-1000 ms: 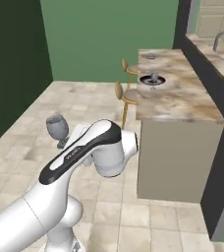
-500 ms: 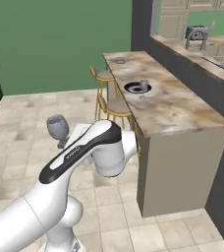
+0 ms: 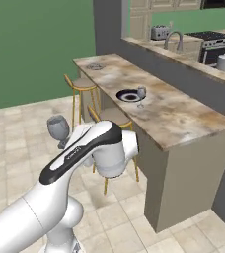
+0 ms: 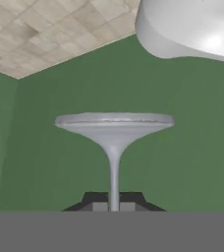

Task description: Retrieve the wine glasses from the counter and place one next to each plate.

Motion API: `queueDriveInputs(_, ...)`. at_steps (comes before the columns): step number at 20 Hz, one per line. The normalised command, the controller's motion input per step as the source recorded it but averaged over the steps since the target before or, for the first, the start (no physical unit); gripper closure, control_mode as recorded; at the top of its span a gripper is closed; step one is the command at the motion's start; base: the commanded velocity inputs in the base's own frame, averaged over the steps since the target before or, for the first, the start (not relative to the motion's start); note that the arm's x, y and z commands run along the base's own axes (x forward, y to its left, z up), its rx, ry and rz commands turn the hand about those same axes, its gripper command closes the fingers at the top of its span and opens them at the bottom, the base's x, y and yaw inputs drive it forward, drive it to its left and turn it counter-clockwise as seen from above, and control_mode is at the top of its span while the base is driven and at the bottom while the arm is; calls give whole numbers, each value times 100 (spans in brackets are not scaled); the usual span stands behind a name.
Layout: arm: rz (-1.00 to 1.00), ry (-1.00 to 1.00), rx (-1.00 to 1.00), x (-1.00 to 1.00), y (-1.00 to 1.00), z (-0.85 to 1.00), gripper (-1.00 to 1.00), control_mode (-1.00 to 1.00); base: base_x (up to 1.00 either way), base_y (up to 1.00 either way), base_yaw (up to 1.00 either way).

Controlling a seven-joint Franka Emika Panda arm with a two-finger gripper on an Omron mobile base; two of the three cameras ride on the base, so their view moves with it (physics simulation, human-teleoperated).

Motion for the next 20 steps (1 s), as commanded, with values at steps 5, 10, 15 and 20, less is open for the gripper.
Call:
queueDriveInputs(5,0,0,0,0,0,0,100,100,29,100,-39)
queueDriveInputs(10,0,0,0,0,0,0,100,100,9,100,-34)
queueDriveInputs(15,0,0,0,0,0,0,100,100,3,100,-33)
queueDriveInputs(20,0,0,0,0,0,0,100,100,7,100,-36)
